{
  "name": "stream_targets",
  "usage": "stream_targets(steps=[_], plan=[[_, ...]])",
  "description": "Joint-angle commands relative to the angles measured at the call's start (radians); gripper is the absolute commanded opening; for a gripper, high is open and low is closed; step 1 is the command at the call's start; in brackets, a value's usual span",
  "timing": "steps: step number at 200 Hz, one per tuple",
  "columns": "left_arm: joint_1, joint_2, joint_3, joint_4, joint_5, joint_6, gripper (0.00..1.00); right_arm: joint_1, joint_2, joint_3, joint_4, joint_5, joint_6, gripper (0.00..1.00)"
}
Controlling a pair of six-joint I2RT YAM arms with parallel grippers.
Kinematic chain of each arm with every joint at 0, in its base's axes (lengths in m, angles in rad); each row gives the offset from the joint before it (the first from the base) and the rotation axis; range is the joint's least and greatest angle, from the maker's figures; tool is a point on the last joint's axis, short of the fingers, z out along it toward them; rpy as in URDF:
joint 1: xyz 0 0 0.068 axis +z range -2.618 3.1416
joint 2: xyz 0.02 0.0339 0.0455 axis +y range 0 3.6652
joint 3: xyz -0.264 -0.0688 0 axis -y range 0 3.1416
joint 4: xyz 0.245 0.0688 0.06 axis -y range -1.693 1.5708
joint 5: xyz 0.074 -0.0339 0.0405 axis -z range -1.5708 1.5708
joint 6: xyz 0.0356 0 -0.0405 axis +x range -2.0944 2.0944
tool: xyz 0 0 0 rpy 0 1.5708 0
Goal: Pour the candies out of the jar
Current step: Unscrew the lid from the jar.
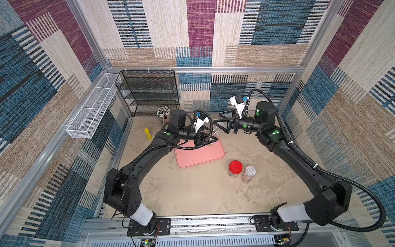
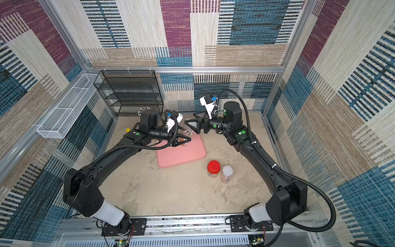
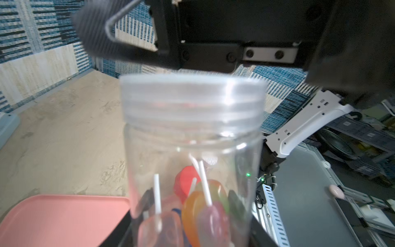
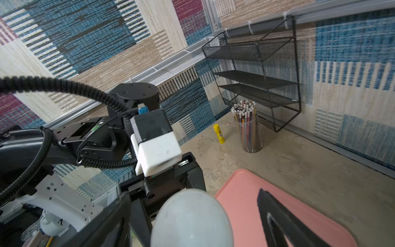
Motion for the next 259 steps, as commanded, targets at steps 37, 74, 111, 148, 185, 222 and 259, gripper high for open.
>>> stream_targets(steps=[37,74,111,148,185,222,259], plan=[[-0.028,0.012,-0.005,0.012,-0.292,-0.003,0.0,0.008,0.034,0.001,0.009,0.251,0.173,0.91],[-0.058,-0.004,-0.03,0.018,-0.464,0.03,0.0,0.032,0.076,0.009,-0.016,0.308,0.213,0.88],[-0.072,-0.01,-0.044,0.033,-0.537,0.042,0.0,0.05,0.083,-0.003,-0.011,0.325,0.243,0.85],[-0.078,-0.013,-0.054,0.047,-0.559,0.045,0.0,0.068,0.101,-0.012,-0.014,0.341,0.252,0.83],[-0.08,-0.02,-0.058,0.05,-0.558,0.05,0.0,0.079,0.116,-0.016,-0.005,0.341,0.258,0.81],[-0.082,-0.022,-0.061,0.052,-0.558,0.049,0.0,0.087,0.13,-0.007,-0.003,0.336,0.257,0.76],[-0.082,-0.018,-0.057,0.05,-0.561,0.048,0.0,0.094,0.133,-0.011,-0.001,0.344,0.26,0.74]])
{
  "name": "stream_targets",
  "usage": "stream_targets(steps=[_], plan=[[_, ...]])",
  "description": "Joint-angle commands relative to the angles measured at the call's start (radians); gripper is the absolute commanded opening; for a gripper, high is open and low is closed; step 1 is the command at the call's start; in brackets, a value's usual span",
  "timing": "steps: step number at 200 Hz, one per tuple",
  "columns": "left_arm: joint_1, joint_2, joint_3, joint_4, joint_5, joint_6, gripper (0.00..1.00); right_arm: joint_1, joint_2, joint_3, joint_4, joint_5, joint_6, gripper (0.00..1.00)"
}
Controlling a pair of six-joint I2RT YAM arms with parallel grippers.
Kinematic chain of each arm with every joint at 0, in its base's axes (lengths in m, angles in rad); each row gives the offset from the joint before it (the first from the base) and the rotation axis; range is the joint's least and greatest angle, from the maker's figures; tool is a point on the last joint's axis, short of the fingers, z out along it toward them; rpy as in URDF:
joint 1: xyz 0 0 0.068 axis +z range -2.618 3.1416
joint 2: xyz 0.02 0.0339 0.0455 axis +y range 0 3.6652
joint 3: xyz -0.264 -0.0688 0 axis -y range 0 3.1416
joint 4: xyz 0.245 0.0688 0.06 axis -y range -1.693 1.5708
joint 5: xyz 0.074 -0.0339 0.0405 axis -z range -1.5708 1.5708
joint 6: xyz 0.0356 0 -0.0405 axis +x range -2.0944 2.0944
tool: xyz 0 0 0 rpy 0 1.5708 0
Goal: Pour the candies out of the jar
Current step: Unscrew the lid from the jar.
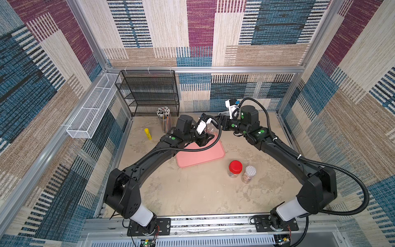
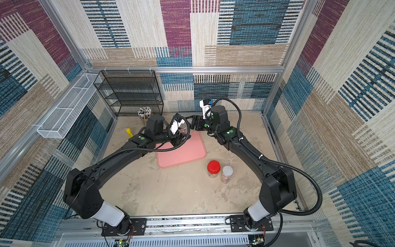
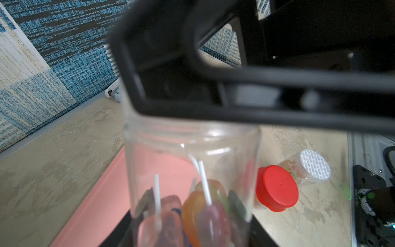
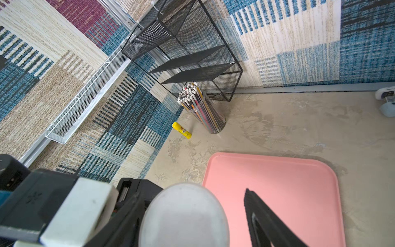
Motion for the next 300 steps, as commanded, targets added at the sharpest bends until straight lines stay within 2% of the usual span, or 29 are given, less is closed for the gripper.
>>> stream_targets(steps=[1,28,60,89,106,130,142,169,187,250,275,300], plan=[[0.001,-0.006,0.004,0.048,0.003,0.02,0.0,0.005,0.001,0.004,0.023,0.012,0.012,0.74],[0.001,-0.004,0.005,0.048,0.005,0.021,0.0,0.005,-0.001,0.0,0.029,0.026,0.011,0.67],[0.001,-0.004,0.009,0.043,0.004,0.019,0.0,0.005,0.0,0.004,0.036,0.014,0.005,0.48],[0.009,0.002,0.018,0.056,0.041,0.004,0.0,0.005,-0.006,0.013,0.04,-0.017,-0.019,0.42],[0.038,0.012,0.048,0.056,0.167,-0.012,0.0,-0.002,-0.022,0.024,0.057,-0.077,-0.061,0.39],[0.094,0.024,0.074,0.106,0.521,-0.053,0.0,-0.039,-0.061,0.008,0.125,-0.253,-0.107,0.35],[0.108,0.024,0.08,0.145,0.654,-0.082,0.0,-0.064,-0.085,-0.008,0.159,-0.353,-0.12,0.34],[0.111,0.025,0.093,0.176,0.808,-0.12,0.0,-0.076,-0.13,-0.026,0.155,-0.515,-0.203,0.32],[0.108,0.025,0.1,0.171,0.833,-0.129,0.0,-0.076,-0.147,-0.032,0.135,-0.554,-0.234,0.32],[0.1,0.025,0.101,0.141,0.8,-0.114,0.0,-0.076,-0.157,-0.019,0.09,-0.523,-0.273,0.32],[0.097,0.024,0.102,0.116,0.773,-0.097,0.0,-0.076,-0.153,-0.01,0.085,-0.506,-0.266,0.38],[0.094,0.023,0.1,0.102,0.752,-0.085,0.0,-0.076,-0.152,-0.01,0.087,-0.482,-0.26,0.52]])
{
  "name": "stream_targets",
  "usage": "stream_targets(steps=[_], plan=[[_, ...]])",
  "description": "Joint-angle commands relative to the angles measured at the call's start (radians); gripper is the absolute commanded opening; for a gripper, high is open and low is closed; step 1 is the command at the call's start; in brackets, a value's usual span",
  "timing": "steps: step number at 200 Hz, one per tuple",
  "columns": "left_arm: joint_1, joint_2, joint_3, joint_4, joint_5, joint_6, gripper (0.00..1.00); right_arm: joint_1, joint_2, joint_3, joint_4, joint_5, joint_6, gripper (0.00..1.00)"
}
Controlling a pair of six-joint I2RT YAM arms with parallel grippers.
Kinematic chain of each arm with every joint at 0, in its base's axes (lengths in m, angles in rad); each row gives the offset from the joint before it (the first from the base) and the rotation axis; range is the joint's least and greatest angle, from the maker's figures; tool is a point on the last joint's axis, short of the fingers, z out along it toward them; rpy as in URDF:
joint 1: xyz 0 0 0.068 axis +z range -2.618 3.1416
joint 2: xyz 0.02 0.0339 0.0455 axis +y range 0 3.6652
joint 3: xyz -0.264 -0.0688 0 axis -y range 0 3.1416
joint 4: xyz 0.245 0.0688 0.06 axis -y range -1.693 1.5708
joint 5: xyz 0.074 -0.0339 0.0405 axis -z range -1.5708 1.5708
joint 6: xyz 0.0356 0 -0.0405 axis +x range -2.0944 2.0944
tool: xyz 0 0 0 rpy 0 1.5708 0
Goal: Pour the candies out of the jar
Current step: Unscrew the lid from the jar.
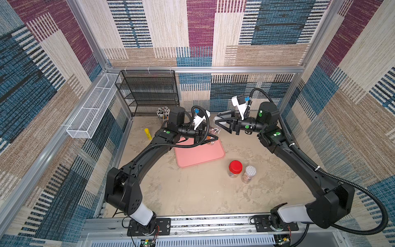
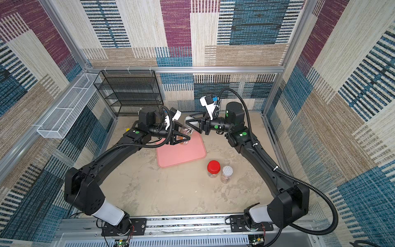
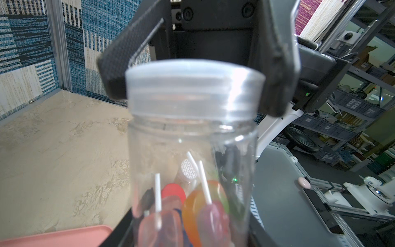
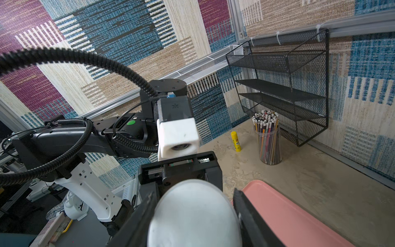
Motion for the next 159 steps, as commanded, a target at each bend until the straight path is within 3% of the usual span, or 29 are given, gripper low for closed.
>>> stream_targets(steps=[1,43,68,114,159], plan=[[-0.003,-0.005,0.01,0.009,-0.026,0.02,0.0,0.001,0.003,0.011,-0.022,0.014,-0.019,0.53],[-0.004,-0.012,0.002,-0.006,-0.062,0.037,0.0,0.0,-0.003,0.021,-0.028,0.061,-0.007,0.82],[-0.003,-0.016,-0.004,-0.009,-0.083,0.044,0.0,-0.006,-0.01,0.027,-0.045,0.085,-0.003,0.92],[-0.006,-0.026,-0.021,-0.012,-0.267,0.044,0.0,-0.02,-0.012,0.063,-0.117,0.314,0.064,0.95],[-0.016,-0.018,-0.029,-0.015,-0.425,0.054,0.0,-0.016,0.063,0.119,-0.202,0.435,0.137,0.92]])
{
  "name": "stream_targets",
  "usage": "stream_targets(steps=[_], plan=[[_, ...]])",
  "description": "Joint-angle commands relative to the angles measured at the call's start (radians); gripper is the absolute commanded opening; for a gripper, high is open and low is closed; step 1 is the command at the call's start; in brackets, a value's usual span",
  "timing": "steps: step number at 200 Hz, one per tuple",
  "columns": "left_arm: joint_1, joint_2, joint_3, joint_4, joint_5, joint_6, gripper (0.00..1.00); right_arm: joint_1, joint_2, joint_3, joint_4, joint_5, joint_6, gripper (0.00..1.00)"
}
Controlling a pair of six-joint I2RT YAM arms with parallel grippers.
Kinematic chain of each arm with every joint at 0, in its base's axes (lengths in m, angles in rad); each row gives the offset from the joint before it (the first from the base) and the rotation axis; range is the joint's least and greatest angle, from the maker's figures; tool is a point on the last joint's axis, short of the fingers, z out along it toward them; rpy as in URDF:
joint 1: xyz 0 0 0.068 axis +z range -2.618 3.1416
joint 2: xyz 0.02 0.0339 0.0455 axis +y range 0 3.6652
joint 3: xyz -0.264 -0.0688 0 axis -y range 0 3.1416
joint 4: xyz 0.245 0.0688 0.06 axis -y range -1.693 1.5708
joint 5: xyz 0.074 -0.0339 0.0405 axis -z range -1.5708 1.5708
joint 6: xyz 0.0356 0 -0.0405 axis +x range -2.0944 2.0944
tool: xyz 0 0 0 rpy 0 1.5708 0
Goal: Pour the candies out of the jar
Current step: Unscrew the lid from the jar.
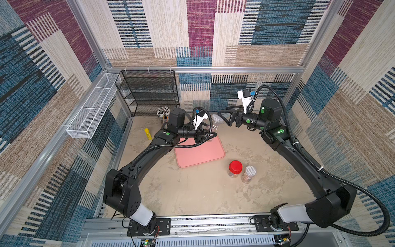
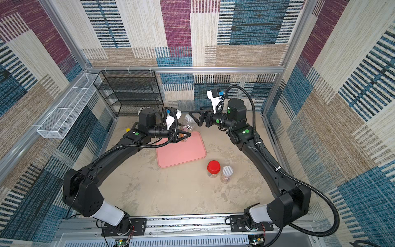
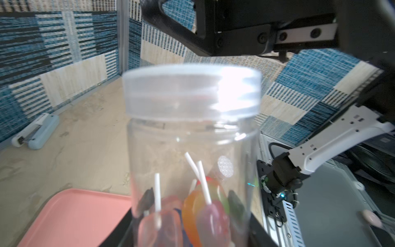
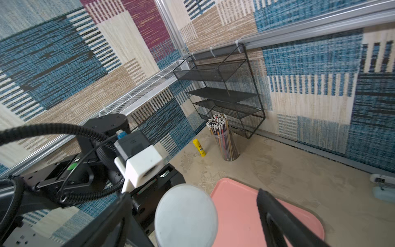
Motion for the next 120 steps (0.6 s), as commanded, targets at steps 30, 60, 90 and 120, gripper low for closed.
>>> stream_targets(steps=[30,60,90,120], plan=[[-0.028,0.005,-0.011,0.01,-0.212,0.068,0.0,0.02,0.056,0.011,-0.026,0.103,0.107,0.9],[-0.05,0.021,0.011,-0.04,-0.299,0.115,0.0,0.045,0.072,0.001,-0.019,0.129,0.112,0.89],[-0.062,0.043,0.033,-0.077,-0.344,0.133,0.0,0.056,0.079,-0.012,-0.015,0.144,0.122,0.87],[-0.073,0.045,0.033,-0.077,-0.366,0.138,0.0,0.062,0.082,-0.02,-0.024,0.183,0.121,0.83]])
